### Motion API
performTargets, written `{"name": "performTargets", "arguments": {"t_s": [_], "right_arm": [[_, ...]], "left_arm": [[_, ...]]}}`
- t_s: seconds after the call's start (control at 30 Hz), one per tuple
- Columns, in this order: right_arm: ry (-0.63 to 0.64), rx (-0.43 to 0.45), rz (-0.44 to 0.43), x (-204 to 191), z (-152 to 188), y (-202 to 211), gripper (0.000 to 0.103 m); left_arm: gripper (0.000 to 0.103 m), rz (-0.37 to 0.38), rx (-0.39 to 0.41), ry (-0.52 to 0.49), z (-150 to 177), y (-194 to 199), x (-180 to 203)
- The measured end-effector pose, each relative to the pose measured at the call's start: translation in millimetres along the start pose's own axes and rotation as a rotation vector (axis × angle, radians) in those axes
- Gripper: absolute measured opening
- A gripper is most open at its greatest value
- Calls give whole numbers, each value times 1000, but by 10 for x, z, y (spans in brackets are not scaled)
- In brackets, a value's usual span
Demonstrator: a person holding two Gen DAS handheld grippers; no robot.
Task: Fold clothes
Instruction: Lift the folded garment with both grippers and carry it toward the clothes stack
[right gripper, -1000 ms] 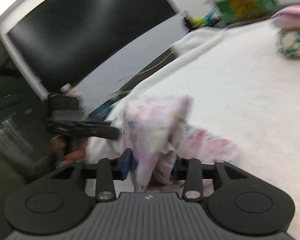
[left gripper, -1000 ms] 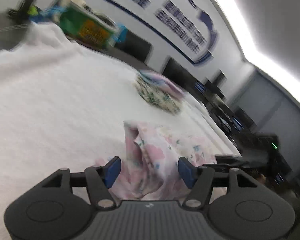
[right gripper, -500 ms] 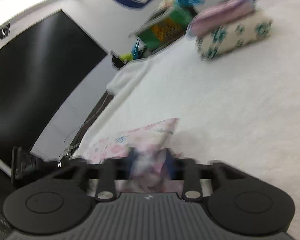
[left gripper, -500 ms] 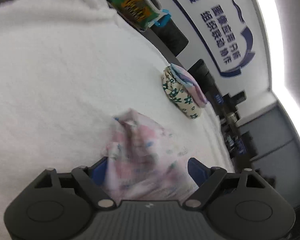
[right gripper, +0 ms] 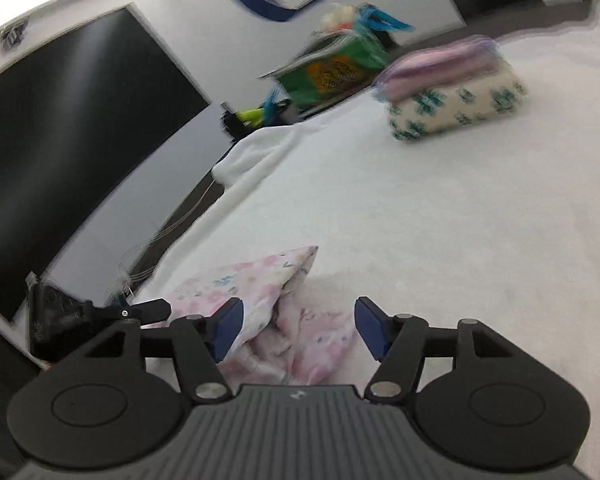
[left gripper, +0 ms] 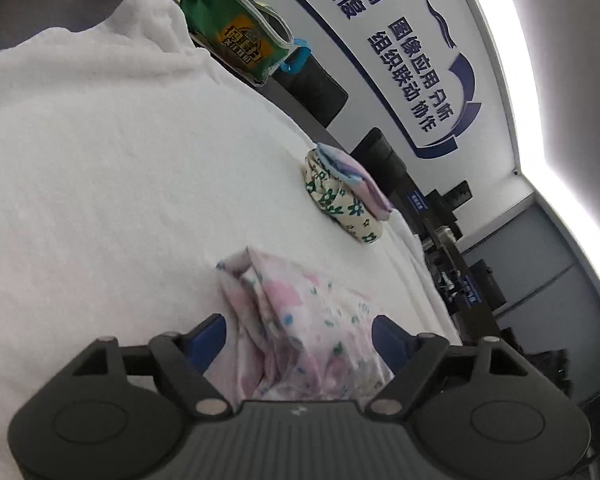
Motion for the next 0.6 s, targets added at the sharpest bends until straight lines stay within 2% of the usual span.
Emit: {"name": "performTargets", "arguments": {"t_s": [0.1, 0.13, 0.17, 0.23, 0.37, 0.4, 0.43, 0.47, 0.6], "right_arm": [[-186, -50, -45, 105, 50, -37, 69], [-244, -68, -68, 135, 66, -69, 69], [-281, -83, -83, 156, 71, -122, 69], [-314, -106, -93, 181, 60, -269, 69], [-324, -138, -91, 226, 30, -533, 67], [-308, -146, -92, 196, 6, -565, 67], [-286, -157, -94, 162, -17, -587, 67], [-264, -162, -92, 138, -34, -572, 67], [-191, -149, -47, 105, -77, -400, 68]], "left_arm": [[74, -43, -51, 25, -73, -137, -23], [65, -56, -65, 14, -85, -201, -5], [50, -70, -79, 2, -97, -265, 12], [37, -71, -91, -25, -58, -294, 70], [36, -74, -116, -80, 23, -349, 187], [36, -74, -115, -65, 22, -331, 169], [45, -74, -115, -50, 20, -311, 151], [58, -74, -121, -49, 10, -327, 149], [60, -77, -148, -44, -31, -395, 145]]}}
Point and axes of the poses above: each gripper's, at about its wrist camera, not at the fingertips, and y roughly against the way its jaws point, x to its right, z to its underside, the point moved 3 cm from there along -y, roughly the way its jaws point
